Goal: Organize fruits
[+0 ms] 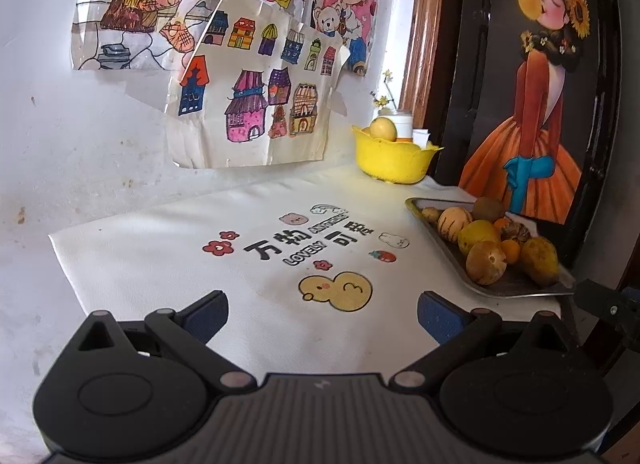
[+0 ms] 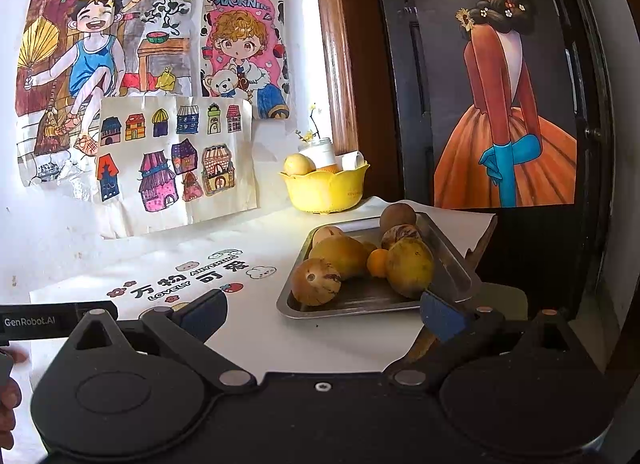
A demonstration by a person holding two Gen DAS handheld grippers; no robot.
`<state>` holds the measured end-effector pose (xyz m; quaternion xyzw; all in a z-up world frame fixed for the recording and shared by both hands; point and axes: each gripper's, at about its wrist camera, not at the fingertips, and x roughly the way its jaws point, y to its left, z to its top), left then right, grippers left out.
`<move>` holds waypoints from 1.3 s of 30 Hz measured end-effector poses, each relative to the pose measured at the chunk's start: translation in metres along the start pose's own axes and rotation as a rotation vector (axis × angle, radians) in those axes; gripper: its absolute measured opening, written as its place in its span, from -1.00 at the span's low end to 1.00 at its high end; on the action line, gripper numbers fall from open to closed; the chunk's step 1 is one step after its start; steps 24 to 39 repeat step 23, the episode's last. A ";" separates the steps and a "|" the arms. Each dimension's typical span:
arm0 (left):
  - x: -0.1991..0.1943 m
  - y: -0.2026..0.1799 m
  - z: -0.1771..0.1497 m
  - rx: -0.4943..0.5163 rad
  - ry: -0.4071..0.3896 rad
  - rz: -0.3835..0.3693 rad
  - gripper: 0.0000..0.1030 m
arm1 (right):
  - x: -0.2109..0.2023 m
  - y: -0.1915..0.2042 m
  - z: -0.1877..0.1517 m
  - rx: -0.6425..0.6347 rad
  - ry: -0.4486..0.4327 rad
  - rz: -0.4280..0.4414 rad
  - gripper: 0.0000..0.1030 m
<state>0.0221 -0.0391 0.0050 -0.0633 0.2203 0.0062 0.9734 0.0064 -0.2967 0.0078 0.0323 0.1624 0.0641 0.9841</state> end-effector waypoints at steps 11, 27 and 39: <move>-0.004 -0.007 0.001 0.056 -0.012 0.040 0.99 | 0.001 0.001 -0.002 -0.004 0.008 0.006 0.99; -0.005 -0.007 0.001 0.073 -0.028 0.050 0.99 | 0.001 0.002 -0.002 -0.019 0.016 0.014 0.99; -0.005 -0.007 0.001 0.073 -0.028 0.050 0.99 | 0.001 0.002 -0.002 -0.019 0.016 0.014 0.99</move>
